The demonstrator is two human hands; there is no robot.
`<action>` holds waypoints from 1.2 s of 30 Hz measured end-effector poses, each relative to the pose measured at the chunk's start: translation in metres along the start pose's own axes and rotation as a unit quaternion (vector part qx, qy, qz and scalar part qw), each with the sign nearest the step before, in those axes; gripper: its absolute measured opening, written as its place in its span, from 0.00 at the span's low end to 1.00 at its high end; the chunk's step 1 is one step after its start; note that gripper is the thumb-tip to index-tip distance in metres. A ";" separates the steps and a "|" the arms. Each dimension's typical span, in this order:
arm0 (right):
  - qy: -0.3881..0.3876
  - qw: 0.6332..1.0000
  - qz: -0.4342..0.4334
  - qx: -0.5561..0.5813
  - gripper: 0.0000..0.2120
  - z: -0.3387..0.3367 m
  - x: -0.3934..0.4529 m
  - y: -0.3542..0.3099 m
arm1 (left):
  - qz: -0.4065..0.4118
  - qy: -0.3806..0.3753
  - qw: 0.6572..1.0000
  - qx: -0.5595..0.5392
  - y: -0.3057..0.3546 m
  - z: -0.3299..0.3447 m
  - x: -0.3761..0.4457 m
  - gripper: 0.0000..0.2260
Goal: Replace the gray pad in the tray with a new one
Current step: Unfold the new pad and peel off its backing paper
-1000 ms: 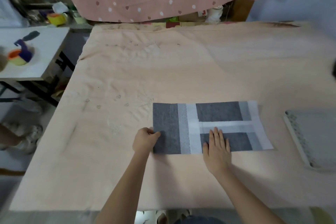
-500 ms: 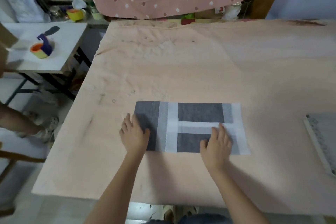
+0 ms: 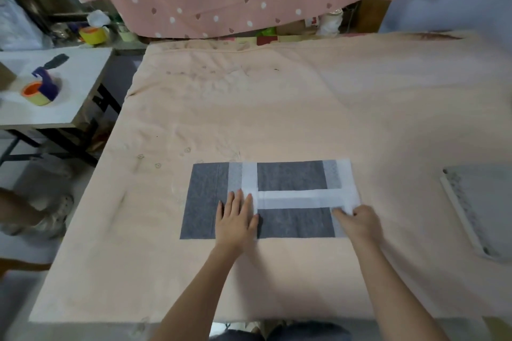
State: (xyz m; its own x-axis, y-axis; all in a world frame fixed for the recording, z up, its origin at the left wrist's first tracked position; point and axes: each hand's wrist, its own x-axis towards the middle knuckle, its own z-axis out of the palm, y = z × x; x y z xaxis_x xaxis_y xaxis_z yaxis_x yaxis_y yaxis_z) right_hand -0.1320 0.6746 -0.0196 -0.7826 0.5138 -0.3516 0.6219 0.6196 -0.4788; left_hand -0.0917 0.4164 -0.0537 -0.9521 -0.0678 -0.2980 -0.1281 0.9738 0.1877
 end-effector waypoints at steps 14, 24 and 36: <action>-0.069 0.929 -0.323 -0.166 0.13 0.043 -0.098 -0.103 | -0.149 -0.087 0.741 -0.649 0.044 -0.077 0.025 0.21; -0.036 0.890 -0.424 -0.163 0.13 0.062 -0.091 -0.080 | -0.153 -0.008 0.924 -0.351 0.018 -0.056 0.044 0.04; -0.022 0.857 -0.433 -0.278 0.28 0.083 -0.010 -0.089 | 0.069 0.173 0.981 -0.058 0.042 -0.029 0.062 0.26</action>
State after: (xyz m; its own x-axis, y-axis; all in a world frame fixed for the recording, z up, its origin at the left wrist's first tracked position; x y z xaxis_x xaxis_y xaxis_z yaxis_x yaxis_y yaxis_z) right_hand -0.1820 0.5653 -0.0400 -0.9504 -0.2964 -0.0938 -0.2844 0.9508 -0.1226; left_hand -0.1639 0.4469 -0.0376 -0.9973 -0.0270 0.0687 -0.0040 0.9492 0.3147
